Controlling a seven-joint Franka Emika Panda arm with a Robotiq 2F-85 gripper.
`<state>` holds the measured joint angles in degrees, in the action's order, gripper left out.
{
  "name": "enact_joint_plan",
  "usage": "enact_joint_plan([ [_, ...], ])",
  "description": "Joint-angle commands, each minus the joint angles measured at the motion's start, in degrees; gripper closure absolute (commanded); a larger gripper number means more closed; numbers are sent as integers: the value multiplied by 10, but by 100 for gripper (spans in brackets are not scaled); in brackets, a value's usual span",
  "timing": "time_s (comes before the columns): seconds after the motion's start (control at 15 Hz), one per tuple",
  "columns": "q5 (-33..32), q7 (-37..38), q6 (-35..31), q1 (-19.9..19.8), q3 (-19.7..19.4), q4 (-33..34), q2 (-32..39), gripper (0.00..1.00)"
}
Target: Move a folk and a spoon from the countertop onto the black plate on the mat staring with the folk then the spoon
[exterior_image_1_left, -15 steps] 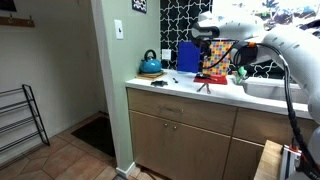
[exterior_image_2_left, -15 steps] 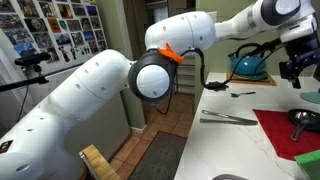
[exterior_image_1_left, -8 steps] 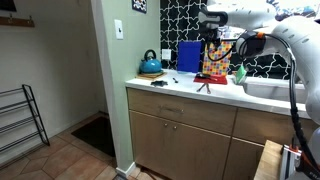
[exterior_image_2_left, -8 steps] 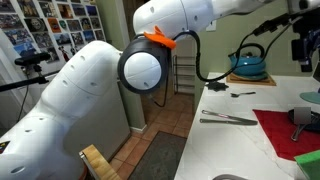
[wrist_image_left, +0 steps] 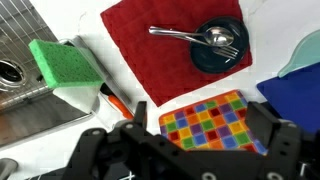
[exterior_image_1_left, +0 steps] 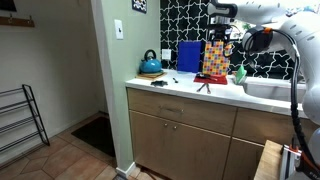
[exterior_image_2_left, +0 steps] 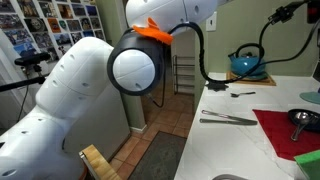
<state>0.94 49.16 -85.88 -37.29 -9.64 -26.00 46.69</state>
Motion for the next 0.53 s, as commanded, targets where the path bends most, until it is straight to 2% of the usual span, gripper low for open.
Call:
enact_joint_plan([
  [0.0, 21, -127, 35, -31, 15, -15, -14, 0],
  [0.13, 22, -195, 45, -42, 17, -14, -11, 0],
  [0.2, 10, -141, 26, -26, 0, -3, -3, 0],
  [0.47, 14, -186, 35, -37, 4, 7, 4, 0],
])
